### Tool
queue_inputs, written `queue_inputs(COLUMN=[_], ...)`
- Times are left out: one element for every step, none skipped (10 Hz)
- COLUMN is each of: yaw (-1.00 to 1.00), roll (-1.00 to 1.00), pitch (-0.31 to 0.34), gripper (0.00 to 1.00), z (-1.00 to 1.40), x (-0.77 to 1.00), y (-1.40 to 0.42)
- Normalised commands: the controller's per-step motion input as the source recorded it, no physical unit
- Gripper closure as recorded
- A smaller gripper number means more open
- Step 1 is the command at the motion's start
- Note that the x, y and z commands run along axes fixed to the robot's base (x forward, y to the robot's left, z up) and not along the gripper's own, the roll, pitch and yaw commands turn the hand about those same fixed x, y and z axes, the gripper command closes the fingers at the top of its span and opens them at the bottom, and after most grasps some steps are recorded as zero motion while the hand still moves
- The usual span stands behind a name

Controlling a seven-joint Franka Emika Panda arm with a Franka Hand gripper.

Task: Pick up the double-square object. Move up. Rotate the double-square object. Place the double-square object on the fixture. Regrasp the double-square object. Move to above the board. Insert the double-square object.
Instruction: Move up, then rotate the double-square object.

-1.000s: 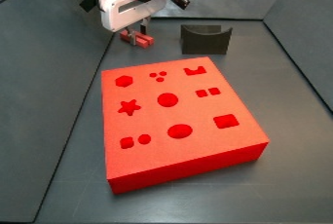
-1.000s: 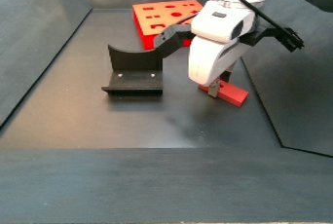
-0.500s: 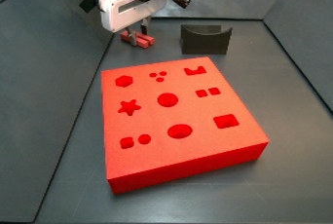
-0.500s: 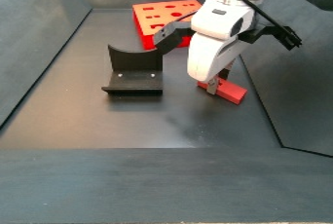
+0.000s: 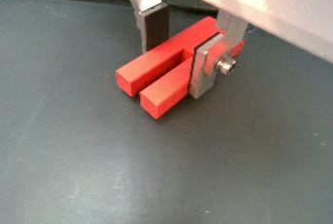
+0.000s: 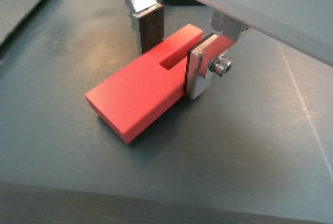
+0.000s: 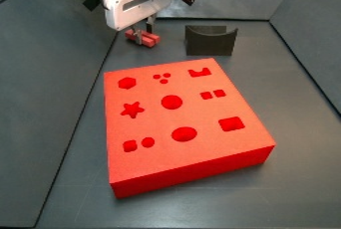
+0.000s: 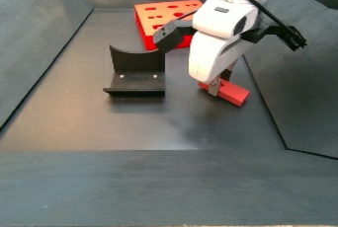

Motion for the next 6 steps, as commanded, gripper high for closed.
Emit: queue_inputs(yaw=[0.02,0.02,0.01,0.01,0.00,0.00], roll=[-0.01,0.00,0.01,0.02,0.03,0.00], pitch=[0.013,0.022,0.034,0.042,0.049,0.000], gripper=[1.00,1.00,1.00,1.00,1.00,1.00], z=[0.81,0.73,0.61,0.48,0.28,0.83], x=[-0.02,-0.03,-0.03,-0.02,-0.02,0.38], y=[-0.05,-0.04,-0.02,-0.01,0.00,0.34])
